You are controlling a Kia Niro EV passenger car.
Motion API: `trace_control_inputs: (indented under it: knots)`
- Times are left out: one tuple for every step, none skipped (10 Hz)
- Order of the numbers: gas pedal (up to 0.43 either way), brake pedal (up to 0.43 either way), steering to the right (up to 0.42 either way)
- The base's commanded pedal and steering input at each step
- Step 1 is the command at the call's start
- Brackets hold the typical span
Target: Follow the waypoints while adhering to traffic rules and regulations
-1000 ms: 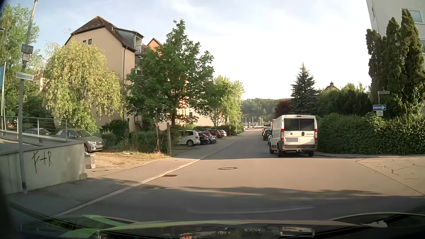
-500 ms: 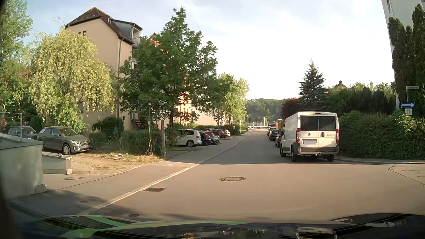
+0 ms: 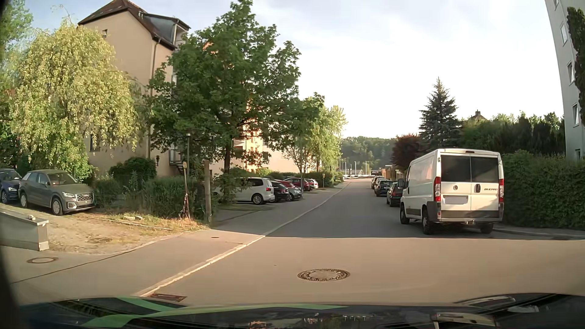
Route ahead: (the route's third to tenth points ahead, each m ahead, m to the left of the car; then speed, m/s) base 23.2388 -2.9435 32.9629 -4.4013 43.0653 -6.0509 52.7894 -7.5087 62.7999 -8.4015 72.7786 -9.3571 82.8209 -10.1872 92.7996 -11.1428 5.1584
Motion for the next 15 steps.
trace_control_inputs:
  knots:
    - [0.0, 0.0, 0.011]
    - [0.0, 0.0, 0.021]
    - [0.0, 0.0, 0.029]
    - [0.008, 0.0, 0.037]
    - [0.02, 0.0, 0.04]
    - [0.02, 0.0, 0.04]
    - [0.02, 0.0, 0.039]
    - [0.02, 0.0, 0.04]
    - [0.028, 0.0, 0.041]
    - [0.059, 0.0, 0.042]
    - [0.067, 0.0, 0.043]
    - [0.067, 0.0, 0.043]
    - [0.067, 0.0, 0.042]
    - [0.067, 0.0, 0.039]
    - [0.067, 0.0, 0.036]
